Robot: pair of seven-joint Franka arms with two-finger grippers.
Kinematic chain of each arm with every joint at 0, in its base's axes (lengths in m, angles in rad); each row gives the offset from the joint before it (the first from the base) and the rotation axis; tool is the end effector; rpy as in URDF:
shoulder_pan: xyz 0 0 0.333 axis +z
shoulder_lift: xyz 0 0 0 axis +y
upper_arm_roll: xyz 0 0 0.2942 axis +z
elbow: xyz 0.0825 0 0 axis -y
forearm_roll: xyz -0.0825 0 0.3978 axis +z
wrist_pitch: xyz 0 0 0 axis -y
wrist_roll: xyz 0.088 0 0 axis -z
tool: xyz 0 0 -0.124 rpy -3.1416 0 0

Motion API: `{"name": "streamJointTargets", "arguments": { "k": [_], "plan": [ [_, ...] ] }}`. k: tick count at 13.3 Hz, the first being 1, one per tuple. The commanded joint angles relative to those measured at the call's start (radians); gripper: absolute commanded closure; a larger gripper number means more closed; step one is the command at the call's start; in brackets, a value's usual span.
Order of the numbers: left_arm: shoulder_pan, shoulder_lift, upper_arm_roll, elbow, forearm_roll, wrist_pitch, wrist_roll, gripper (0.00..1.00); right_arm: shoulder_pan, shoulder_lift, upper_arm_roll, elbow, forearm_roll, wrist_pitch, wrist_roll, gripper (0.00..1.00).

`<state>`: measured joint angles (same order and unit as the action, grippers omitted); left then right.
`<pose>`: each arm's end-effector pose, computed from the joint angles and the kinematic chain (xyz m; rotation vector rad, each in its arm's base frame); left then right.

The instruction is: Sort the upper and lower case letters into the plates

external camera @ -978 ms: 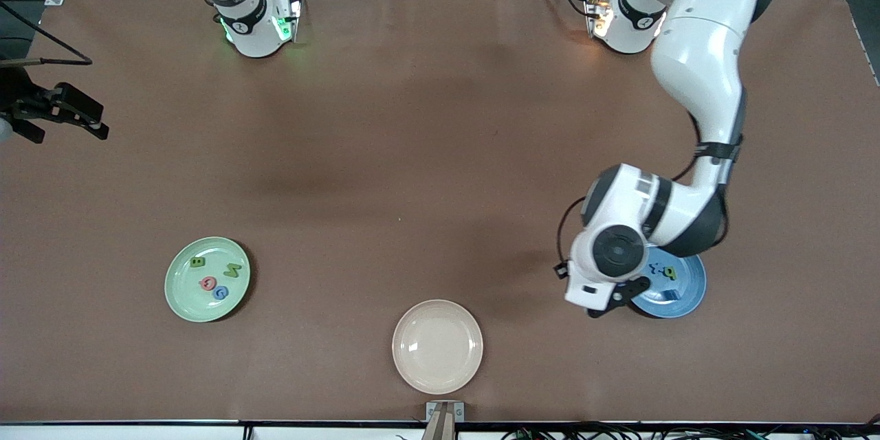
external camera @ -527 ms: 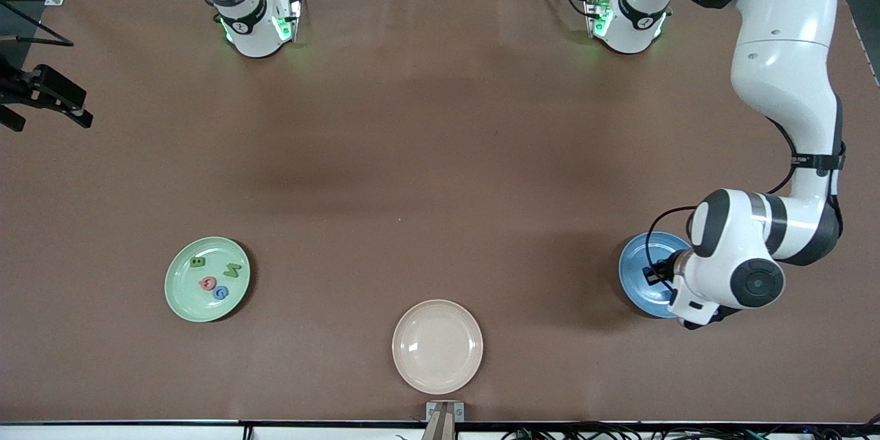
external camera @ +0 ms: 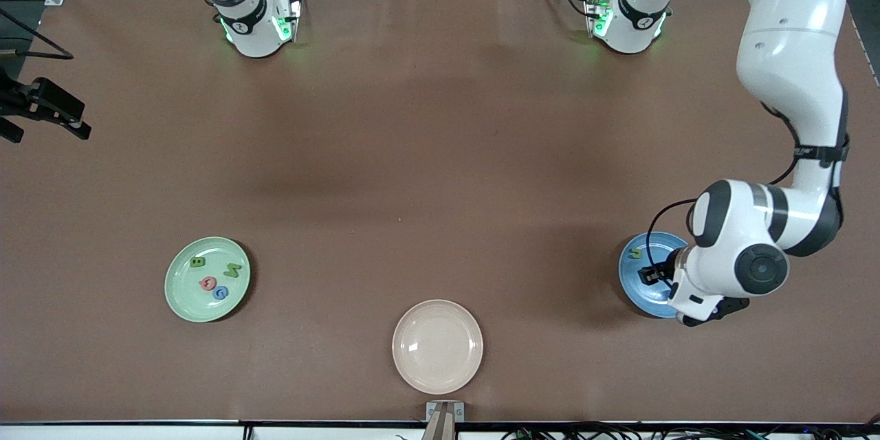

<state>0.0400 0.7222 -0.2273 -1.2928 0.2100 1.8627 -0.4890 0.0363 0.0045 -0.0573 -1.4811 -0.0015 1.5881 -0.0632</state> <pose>0.7160 -0.0838 0.2757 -3.0229 -0.4146 0.1710 0.5733 -0.0121 0.6285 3.1307 0.0660 0.1604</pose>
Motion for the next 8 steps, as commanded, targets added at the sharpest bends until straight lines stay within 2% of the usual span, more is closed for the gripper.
{"name": "streamJointTargets", "arguments": {
  "k": [1, 3, 5, 8],
  "plan": [
    [0.006, -0.176, 0.000, -0.039, -0.012, -0.031, 0.075, 0.00, -0.025, 0.000, 0.011, 0.010, 0.000, 0.010, 0.013, 0.00],
    [0.004, -0.272, 0.002, -0.040, -0.007, -0.058, 0.075, 0.00, -0.032, 0.000, 0.011, 0.010, 0.005, 0.012, 0.013, 0.00],
    [0.003, -0.378, -0.001, -0.039, -0.021, -0.143, 0.073, 0.00, -0.035, 0.000, 0.011, 0.012, 0.005, 0.012, 0.013, 0.00],
    [0.032, -0.490, -0.003, -0.039, -0.115, -0.261, 0.101, 0.00, -0.036, 0.000, 0.011, 0.013, 0.006, 0.012, 0.013, 0.00]
  ]
}}
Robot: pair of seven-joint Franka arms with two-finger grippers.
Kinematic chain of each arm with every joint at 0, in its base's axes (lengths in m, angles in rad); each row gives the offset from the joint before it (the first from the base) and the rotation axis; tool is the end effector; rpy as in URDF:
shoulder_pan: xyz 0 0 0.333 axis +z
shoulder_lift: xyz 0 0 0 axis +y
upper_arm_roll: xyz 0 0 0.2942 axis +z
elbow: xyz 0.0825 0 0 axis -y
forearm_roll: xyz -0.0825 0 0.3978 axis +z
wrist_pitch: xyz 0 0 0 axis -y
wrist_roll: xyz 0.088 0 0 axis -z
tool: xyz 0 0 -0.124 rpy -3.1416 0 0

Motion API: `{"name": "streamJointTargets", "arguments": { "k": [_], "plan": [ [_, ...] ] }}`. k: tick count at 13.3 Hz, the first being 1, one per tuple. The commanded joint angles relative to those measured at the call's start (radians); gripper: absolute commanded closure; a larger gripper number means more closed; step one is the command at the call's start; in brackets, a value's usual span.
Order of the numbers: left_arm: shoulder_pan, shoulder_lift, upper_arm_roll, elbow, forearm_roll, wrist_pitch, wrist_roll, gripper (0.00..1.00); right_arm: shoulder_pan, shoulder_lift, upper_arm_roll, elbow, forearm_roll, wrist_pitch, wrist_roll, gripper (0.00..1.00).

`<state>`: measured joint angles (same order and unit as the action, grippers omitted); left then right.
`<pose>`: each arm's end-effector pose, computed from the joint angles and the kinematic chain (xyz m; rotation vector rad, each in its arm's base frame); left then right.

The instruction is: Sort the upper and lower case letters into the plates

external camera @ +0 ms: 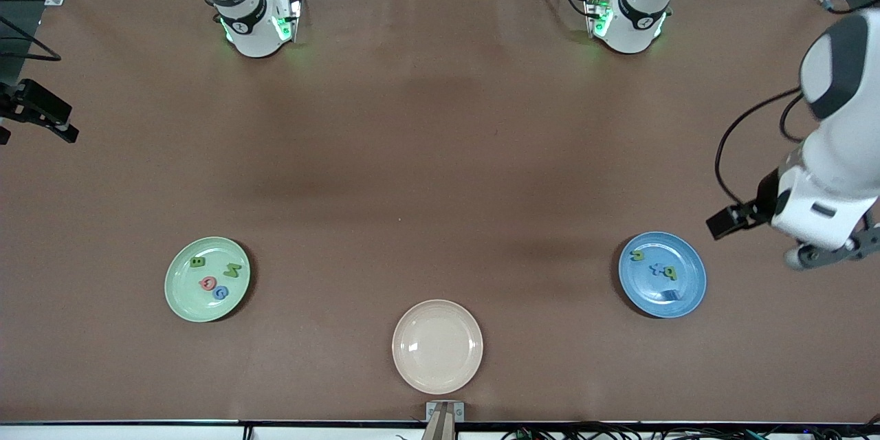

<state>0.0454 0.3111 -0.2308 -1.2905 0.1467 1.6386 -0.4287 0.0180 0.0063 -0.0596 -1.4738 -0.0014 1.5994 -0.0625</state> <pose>0.6552 -0.0832 0.5420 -3.0564 -0.3824 -0.1010 0.5747 -0.0240 0.6322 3.1279 0.0327 0.1864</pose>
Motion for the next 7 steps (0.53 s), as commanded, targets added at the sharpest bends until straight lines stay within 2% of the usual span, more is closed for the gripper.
{"name": "streamJointTargets", "arguments": {
  "k": [1, 5, 7],
  "plan": [
    [0.033, -0.108, 0.001, -0.042, -0.053, -0.052, 0.076, 0.00, -0.020, -0.002, 0.014, 0.009, 0.006, 0.001, 0.012, 0.00],
    [0.048, -0.190, 0.011, -0.075, -0.078, -0.141, 0.247, 0.00, -0.026, 0.000, 0.014, 0.012, 0.012, 0.040, 0.004, 0.00],
    [0.064, -0.275, 0.033, -0.180, -0.110, -0.135, 0.300, 0.00, -0.026, 0.000, 0.014, 0.012, 0.012, 0.040, 0.007, 0.00]
  ]
}}
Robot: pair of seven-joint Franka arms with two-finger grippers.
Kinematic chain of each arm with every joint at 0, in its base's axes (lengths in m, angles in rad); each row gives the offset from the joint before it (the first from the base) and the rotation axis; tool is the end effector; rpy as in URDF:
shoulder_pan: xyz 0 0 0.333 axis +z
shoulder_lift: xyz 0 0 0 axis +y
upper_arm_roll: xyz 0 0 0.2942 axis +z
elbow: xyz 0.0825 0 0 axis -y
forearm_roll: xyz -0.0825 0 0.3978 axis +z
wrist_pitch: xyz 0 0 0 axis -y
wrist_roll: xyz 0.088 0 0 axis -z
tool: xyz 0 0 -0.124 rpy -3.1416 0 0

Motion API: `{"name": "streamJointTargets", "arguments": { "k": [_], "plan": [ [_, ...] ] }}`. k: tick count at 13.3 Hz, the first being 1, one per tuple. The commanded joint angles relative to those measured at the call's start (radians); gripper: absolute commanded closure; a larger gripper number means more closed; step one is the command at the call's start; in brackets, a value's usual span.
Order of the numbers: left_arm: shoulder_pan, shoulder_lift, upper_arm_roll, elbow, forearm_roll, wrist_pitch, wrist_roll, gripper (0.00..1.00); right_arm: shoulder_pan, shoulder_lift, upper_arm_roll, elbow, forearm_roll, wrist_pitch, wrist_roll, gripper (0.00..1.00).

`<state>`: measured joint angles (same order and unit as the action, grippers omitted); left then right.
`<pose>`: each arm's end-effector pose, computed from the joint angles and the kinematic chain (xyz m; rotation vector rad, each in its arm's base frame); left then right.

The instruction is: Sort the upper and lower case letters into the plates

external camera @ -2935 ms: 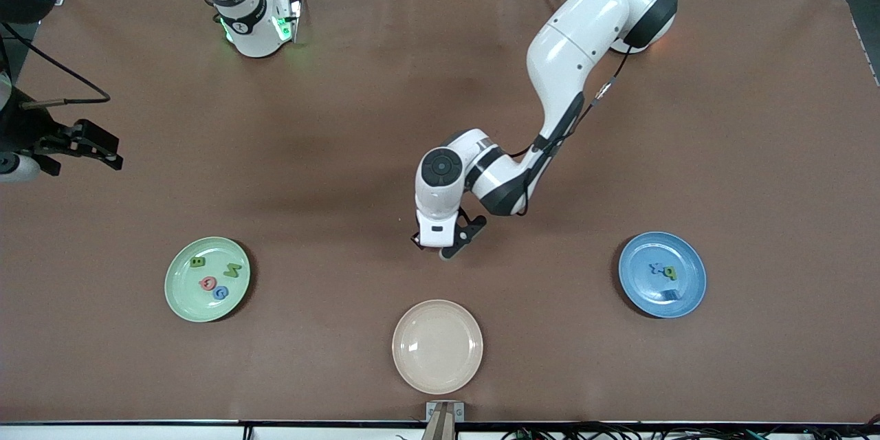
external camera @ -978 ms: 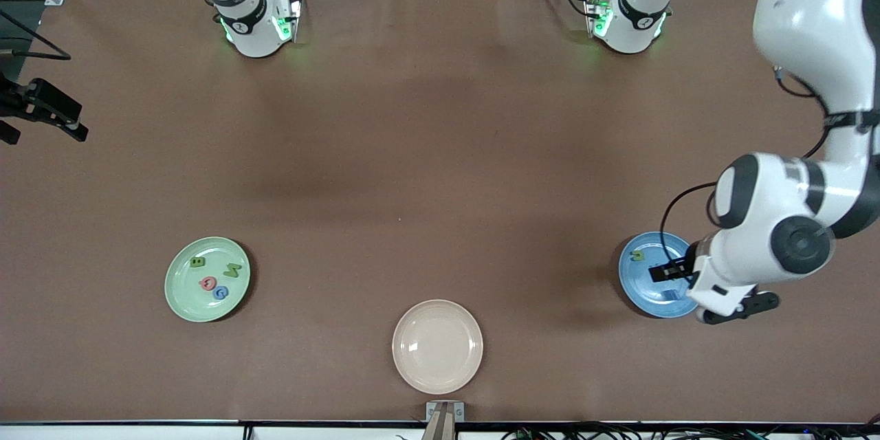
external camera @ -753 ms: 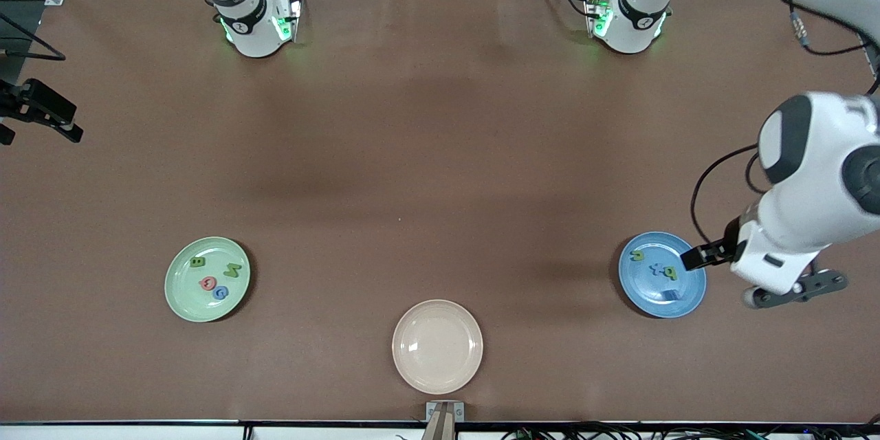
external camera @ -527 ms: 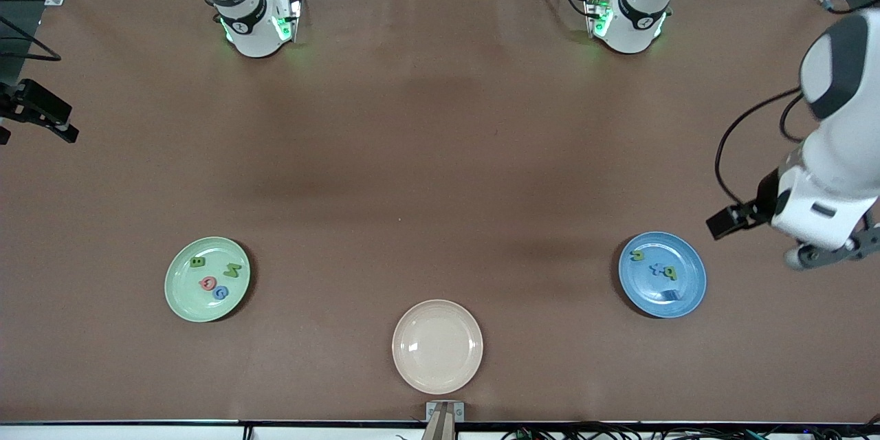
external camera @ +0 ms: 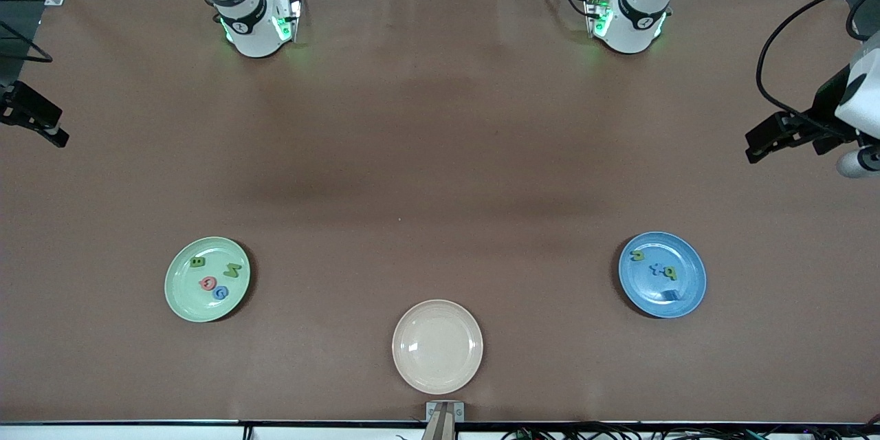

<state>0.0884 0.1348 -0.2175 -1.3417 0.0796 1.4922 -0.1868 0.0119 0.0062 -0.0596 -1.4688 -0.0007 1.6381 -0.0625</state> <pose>0.5961 -0.0576 0.6123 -3.0929 -0.1035 -0.0408 0.5787 -0.0276 0.6388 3.1211 0.0231 0.2546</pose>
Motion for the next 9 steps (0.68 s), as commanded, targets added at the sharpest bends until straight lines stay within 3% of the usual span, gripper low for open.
{"name": "streamJointTargets", "arguments": {
  "k": [1, 5, 9],
  "plan": [
    [0.020, -0.139, 0.032, -0.175, -0.090, 0.019, 0.058, 0.00, -0.020, 0.000, 0.014, 0.007, 0.011, 0.003, 0.010, 0.00],
    [0.020, -0.236, 0.049, -0.278, -0.115, 0.033, 0.061, 0.00, -0.020, 0.000, 0.014, 0.007, 0.011, 0.002, 0.012, 0.00],
    [0.001, -0.245, 0.036, -0.287, -0.116, 0.042, 0.058, 0.00, -0.020, 0.000, 0.014, 0.007, 0.010, 0.002, 0.012, 0.00]
  ]
}}
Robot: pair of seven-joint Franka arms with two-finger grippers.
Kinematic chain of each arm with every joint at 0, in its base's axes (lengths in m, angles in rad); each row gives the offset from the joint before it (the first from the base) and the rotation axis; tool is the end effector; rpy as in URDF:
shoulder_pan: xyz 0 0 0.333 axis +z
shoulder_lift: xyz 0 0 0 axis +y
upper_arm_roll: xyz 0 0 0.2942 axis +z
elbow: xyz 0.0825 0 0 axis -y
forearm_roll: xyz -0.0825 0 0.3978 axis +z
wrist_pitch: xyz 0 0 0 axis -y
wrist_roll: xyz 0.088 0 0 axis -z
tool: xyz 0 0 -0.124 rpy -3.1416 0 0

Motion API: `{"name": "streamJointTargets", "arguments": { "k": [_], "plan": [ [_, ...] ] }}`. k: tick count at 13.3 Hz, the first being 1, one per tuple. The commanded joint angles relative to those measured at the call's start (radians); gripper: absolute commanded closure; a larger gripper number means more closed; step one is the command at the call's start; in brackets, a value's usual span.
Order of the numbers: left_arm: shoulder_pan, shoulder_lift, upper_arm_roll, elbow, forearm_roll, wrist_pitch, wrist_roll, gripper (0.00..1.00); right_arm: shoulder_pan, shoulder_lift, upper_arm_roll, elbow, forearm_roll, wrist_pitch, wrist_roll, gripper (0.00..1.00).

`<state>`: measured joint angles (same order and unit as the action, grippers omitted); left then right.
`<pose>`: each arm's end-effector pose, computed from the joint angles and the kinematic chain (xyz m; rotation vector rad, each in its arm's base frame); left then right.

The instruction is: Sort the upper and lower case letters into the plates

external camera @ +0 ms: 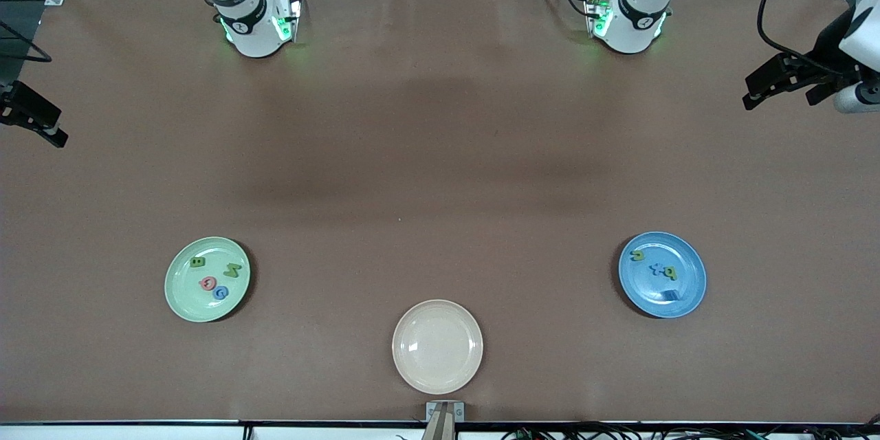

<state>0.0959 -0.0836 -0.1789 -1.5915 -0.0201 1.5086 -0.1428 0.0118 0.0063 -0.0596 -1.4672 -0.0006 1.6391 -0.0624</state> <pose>0.5356 -0.0510 0.6157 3.1351 0.0928 -0.0019 0.5788 -0.0276 0.6396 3.1207 0.0228 0.2585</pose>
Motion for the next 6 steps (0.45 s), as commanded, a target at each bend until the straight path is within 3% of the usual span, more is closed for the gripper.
{"name": "streamJointTargets", "arguments": {
  "k": [1, 6],
  "plan": [
    [-0.007, -0.027, -0.002, -0.031, -0.017, 0.024, 0.022, 0.00, -0.019, 0.000, 0.014, 0.005, 0.010, 0.001, 0.012, 0.00],
    [-0.008, -0.018, 0.001, -0.004, -0.001, 0.021, 0.019, 0.00, -0.021, 0.000, 0.014, 0.005, 0.007, 0.002, 0.012, 0.00]
  ]
}}
